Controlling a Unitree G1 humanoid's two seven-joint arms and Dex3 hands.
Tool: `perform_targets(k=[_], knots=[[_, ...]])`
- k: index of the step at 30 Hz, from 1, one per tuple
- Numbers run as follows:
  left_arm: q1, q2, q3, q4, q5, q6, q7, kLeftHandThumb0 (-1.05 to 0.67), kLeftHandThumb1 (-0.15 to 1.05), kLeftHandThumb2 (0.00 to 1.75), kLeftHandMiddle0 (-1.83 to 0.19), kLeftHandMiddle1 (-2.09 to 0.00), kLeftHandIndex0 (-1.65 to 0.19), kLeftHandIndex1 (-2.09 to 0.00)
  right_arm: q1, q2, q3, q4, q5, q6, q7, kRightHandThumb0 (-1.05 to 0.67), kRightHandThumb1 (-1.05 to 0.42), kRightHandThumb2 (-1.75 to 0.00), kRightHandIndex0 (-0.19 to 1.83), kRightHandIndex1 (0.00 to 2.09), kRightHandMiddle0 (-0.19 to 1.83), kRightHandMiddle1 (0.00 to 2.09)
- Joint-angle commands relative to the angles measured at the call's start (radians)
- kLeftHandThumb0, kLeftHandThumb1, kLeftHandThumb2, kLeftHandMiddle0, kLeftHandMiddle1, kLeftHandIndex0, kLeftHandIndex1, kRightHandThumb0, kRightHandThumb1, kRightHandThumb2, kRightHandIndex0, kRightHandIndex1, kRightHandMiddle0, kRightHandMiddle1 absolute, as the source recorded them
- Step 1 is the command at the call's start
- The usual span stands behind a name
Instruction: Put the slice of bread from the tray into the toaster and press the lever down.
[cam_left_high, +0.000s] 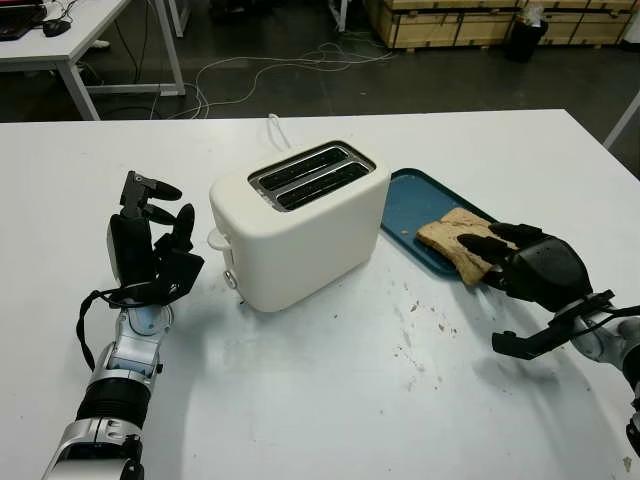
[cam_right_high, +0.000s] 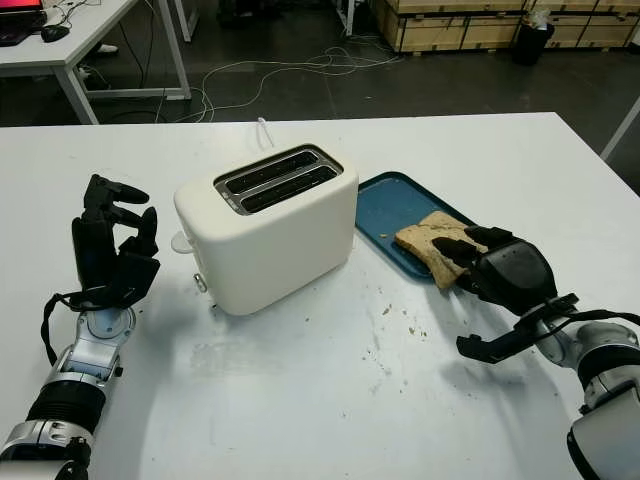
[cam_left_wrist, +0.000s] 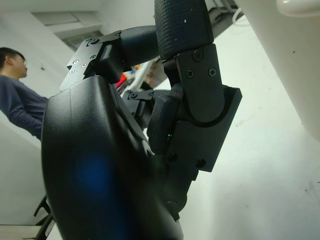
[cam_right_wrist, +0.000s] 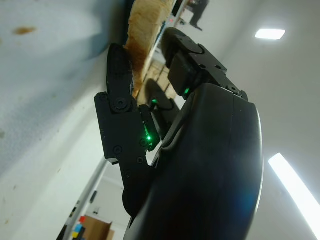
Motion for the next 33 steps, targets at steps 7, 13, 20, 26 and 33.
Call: perform_targets(k=[7, 13, 20, 26, 33], knots=[[-0.006, 0.003, -0.002, -0.015, 0.002, 0.001, 0.002, -1.05, 0.92, 0.59, -0.48, -1.75, -0.28, -1.70, -0.030, 0.020, 0.055, 0.006, -0.032, 0.112, -0.003, -0.63, -0.92, -0.62, 0.88, 1.74, 0.53, 1.73], [-0.007, 0.002, -0.002, -0.015, 0.004, 0.003, 0.004, -1.05, 0.92, 0.60, -0.48, -1.75, -0.29, -1.70, -0.031, 0.014, 0.040, -0.009, 0.001, 0.091, 0.040, -0.62, -0.92, -0.76, 0.91, 1.75, 0.52, 1.75], [-0.007, 0.002, -0.004, -0.013, 0.009, 0.004, 0.009, -1.05, 0.92, 0.60, -0.48, -1.75, -0.28, -1.71, -0.036, 0.017, -0.016, -0.010, 0.069, 0.011, 0.036, -0.59, -0.92, -0.67, 0.81, 1.75, 0.42, 1.75], [-0.011, -0.001, 0.000, -0.004, -0.004, -0.010, 0.000, -1.05, 0.92, 0.59, -0.47, -1.74, -0.27, -1.71, -0.064, 0.025, -0.095, -0.007, 0.162, -0.062, 0.153, -0.61, -0.92, -0.60, 0.73, 1.75, 0.37, 1.75], [-0.008, 0.000, -0.002, -0.011, 0.003, 0.002, 0.006, -1.05, 0.92, 0.60, -0.47, -1.74, -0.28, -1.70, -0.097, 0.032, -0.169, -0.049, 0.261, -0.119, 0.395, -0.62, -0.92, -0.64, 0.74, 1.75, 0.37, 1.74]])
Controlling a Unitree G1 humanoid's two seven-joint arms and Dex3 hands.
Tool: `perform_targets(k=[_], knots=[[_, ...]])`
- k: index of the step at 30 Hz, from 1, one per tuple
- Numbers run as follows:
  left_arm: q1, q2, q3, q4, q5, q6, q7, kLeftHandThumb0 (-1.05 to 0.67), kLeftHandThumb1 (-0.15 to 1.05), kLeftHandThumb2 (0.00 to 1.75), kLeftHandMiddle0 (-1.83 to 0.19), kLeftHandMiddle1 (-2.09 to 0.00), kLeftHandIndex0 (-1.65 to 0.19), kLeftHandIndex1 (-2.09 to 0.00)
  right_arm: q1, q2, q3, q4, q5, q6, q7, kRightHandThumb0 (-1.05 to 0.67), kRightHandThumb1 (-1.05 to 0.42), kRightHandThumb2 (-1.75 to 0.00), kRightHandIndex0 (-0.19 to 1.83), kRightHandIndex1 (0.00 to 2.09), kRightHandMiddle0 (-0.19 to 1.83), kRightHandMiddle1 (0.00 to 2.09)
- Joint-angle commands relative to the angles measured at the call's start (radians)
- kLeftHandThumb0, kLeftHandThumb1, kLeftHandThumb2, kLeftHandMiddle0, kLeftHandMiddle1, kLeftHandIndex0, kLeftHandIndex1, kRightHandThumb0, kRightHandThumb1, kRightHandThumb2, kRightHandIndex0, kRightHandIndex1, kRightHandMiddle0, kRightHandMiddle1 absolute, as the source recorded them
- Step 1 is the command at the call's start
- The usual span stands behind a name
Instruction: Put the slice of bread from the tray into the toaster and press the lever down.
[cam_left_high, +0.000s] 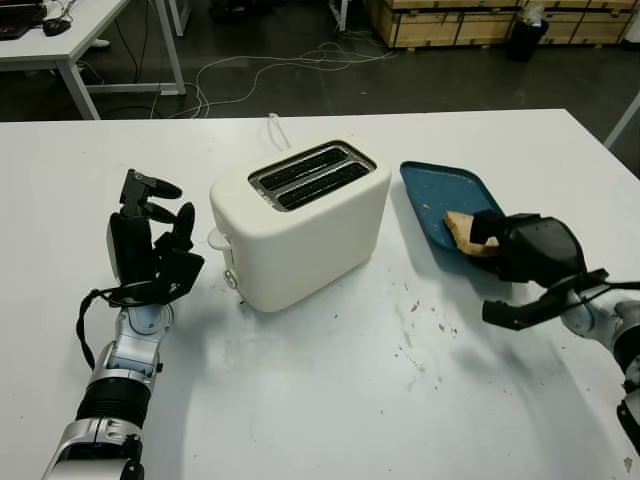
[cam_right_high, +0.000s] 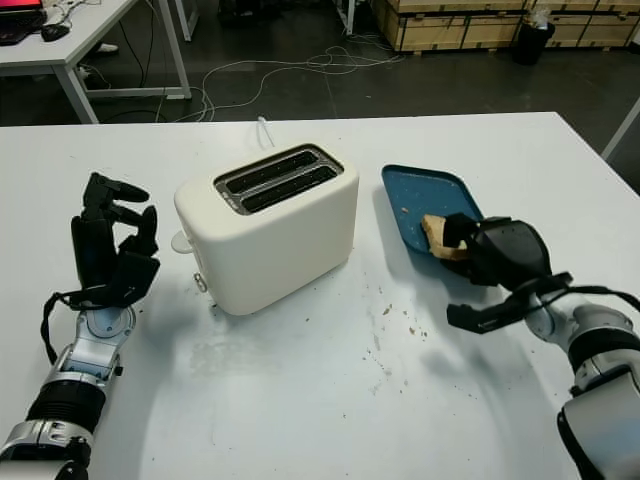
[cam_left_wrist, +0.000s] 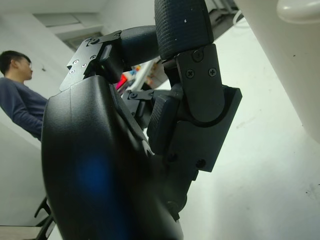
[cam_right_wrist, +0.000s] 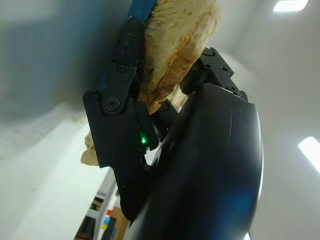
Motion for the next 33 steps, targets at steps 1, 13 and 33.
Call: perform_targets(k=[1, 13, 33], knots=[[-0.008, -0.001, -0.001, -0.003, 0.001, 0.002, 0.007, -1.05, 0.92, 0.60, -0.47, -1.75, -0.28, -1.70, -0.027, 0.014, -0.035, -0.026, 0.062, -0.050, 0.096, -0.62, -0.92, -0.66, 0.73, 1.75, 0.35, 1.74], [-0.015, -0.002, -0.003, 0.007, 0.002, -0.005, 0.017, -1.05, 0.92, 0.60, -0.48, -1.75, -0.27, -1.71, -0.033, 0.010, -0.139, -0.149, 0.208, -0.071, 0.485, -0.58, -0.92, -0.61, 0.66, 1.75, 0.37, 1.74], [-0.021, -0.001, -0.006, 0.005, -0.004, -0.007, 0.013, -1.05, 0.92, 0.59, -0.48, -1.75, -0.27, -1.72, -0.497, -0.075, -0.113, -0.167, -0.051, 0.002, -0.029, -0.51, -0.92, -0.18, 0.97, 1.72, 0.90, 1.39]])
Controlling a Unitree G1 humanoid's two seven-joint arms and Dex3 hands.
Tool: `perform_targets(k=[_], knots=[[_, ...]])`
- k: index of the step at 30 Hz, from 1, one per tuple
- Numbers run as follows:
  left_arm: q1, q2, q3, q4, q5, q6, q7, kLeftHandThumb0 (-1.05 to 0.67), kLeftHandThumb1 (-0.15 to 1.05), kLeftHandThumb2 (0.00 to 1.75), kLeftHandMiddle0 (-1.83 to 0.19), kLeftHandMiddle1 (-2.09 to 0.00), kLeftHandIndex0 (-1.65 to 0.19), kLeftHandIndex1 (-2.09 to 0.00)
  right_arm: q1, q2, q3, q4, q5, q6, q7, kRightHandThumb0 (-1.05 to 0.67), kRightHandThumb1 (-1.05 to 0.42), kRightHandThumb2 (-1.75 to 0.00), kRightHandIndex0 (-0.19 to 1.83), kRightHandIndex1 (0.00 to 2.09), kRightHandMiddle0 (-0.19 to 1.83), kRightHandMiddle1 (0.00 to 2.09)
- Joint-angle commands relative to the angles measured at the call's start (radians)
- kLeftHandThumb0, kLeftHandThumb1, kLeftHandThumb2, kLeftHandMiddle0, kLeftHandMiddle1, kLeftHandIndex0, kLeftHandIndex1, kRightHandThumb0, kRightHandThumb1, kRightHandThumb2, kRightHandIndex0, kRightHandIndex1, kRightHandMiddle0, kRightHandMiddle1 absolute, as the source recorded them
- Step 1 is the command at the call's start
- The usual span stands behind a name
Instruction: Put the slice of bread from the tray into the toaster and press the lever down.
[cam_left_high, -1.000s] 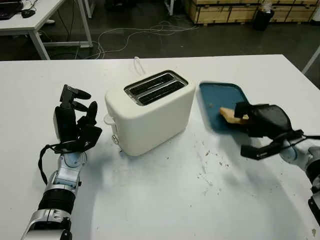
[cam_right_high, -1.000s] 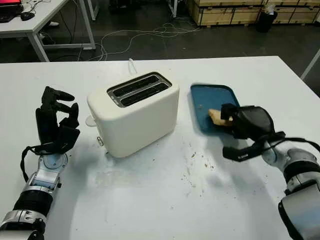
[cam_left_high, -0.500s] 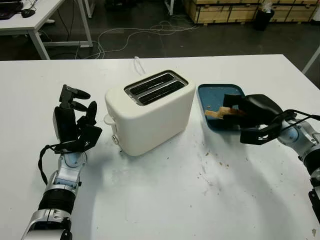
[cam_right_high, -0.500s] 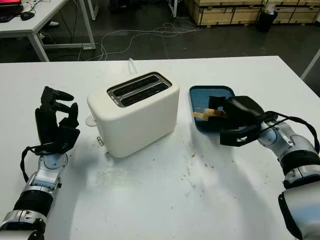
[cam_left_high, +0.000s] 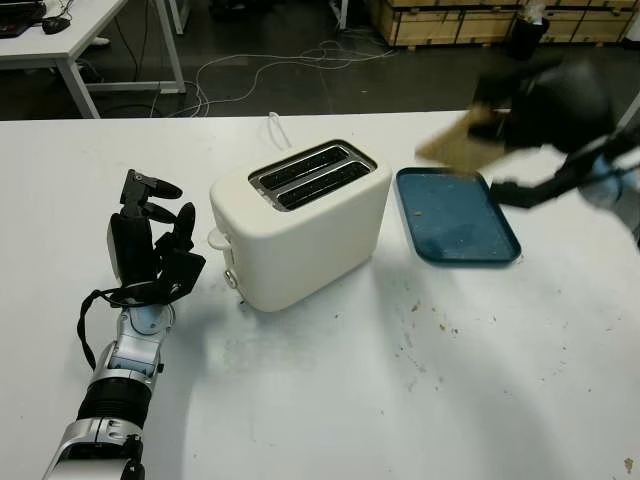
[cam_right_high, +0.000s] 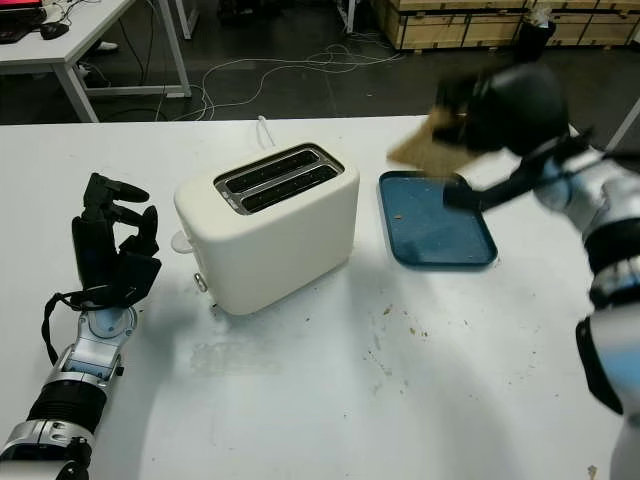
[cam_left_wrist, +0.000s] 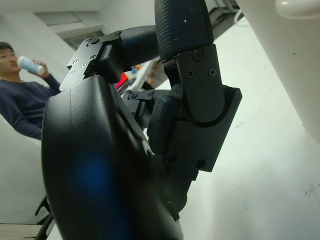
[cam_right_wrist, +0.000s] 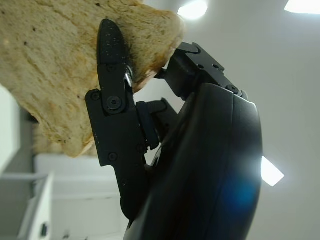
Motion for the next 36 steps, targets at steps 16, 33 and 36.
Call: perform_targets(k=[16, 33, 36], knots=[[-0.013, -0.002, 0.001, -0.001, -0.007, -0.004, 0.000, -1.05, 0.92, 0.59, -0.48, -1.75, -0.27, -1.71, -0.217, 0.166, -0.210, -0.094, 0.520, -0.179, 0.722, -0.52, -0.92, -0.30, 1.26, 1.75, 1.05, 1.69], [-0.007, -0.008, 0.000, -0.013, -0.002, 0.014, 0.007, -1.05, 0.92, 0.59, -0.49, -1.75, -0.28, -1.72, -0.139, 0.282, -0.224, -0.116, 0.614, -0.159, 1.019, -0.57, -0.92, -0.44, 1.09, 1.75, 0.80, 1.74], [-0.006, -0.009, 0.001, -0.013, -0.008, 0.009, 0.003, -1.05, 0.92, 0.59, -0.49, -1.74, -0.28, -1.71, -0.134, 0.289, -0.210, -0.096, 0.574, -0.185, 0.990, -0.58, -0.92, -0.46, 1.09, 1.75, 0.78, 1.75]])
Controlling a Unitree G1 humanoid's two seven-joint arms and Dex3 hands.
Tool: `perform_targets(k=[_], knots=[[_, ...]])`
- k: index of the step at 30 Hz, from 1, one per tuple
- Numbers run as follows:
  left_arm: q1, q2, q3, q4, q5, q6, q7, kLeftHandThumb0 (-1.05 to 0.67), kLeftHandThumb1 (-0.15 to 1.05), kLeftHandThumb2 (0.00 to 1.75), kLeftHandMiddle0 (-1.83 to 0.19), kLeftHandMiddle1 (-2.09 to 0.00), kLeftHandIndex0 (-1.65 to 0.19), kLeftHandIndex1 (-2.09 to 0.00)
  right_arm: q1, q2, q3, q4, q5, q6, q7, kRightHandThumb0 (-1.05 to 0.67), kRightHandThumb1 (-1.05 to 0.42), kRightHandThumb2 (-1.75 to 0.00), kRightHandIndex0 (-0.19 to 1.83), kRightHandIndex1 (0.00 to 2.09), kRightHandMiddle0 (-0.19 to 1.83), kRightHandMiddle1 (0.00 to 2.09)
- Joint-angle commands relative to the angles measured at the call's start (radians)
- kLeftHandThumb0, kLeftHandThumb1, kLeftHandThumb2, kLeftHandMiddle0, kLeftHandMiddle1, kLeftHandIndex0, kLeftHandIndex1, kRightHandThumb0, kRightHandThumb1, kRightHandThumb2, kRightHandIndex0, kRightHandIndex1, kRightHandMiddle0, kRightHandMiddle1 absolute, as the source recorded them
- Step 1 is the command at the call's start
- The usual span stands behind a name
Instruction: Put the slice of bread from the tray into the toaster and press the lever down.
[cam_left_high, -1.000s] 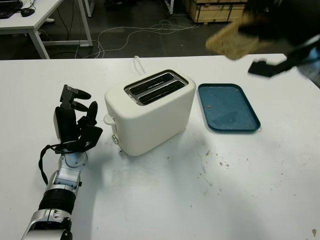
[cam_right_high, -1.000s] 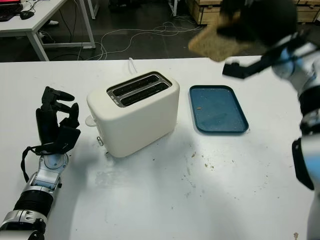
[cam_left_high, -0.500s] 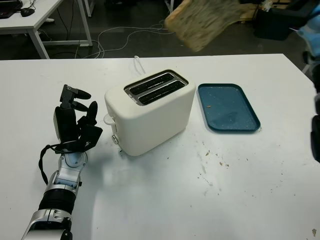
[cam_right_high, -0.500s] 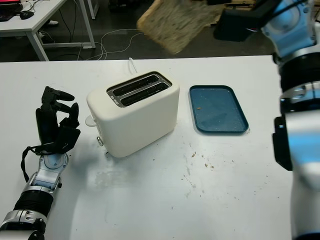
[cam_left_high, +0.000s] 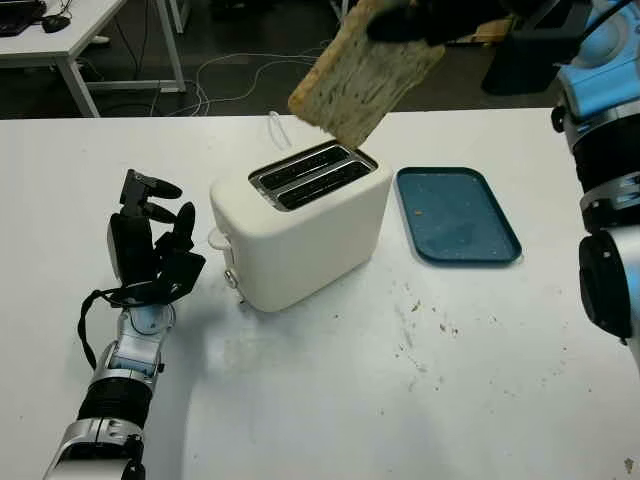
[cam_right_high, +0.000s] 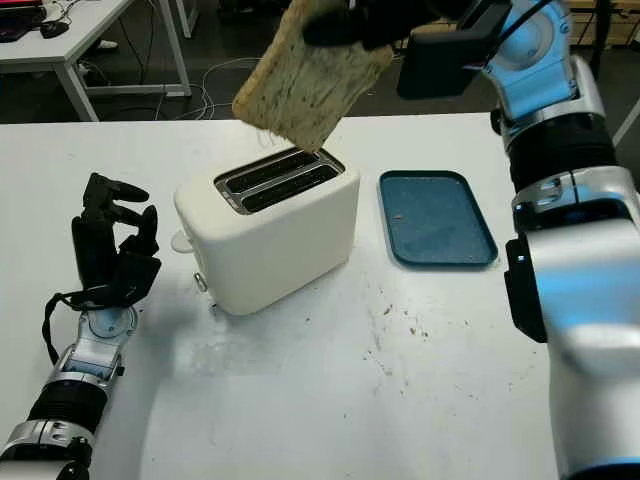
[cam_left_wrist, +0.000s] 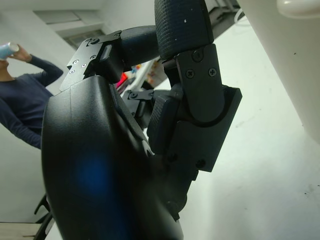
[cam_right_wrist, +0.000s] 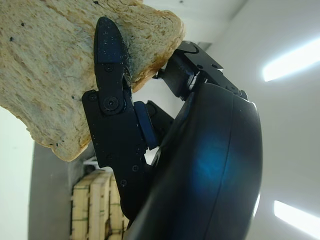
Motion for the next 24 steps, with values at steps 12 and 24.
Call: perform_targets(k=[12, 24], knots=[[-0.007, -0.008, -0.003, -0.010, 0.008, 0.012, 0.014, -1.05, 0.92, 0.59, -0.49, -1.75, -0.28, -1.72, 0.014, 0.032, 0.067, 0.076, -0.167, -0.074, -0.163, -0.53, -0.92, -0.47, 1.13, 1.75, 0.82, 1.75], [-0.005, -0.011, -0.004, -0.004, -0.003, -0.003, 0.006, -1.05, 0.92, 0.58, -0.48, -1.74, -0.29, -1.71, 0.004, 0.053, 0.152, 0.135, -0.317, -0.096, -0.370, -0.48, -0.92, -0.41, 1.15, 1.75, 0.83, 1.75]])
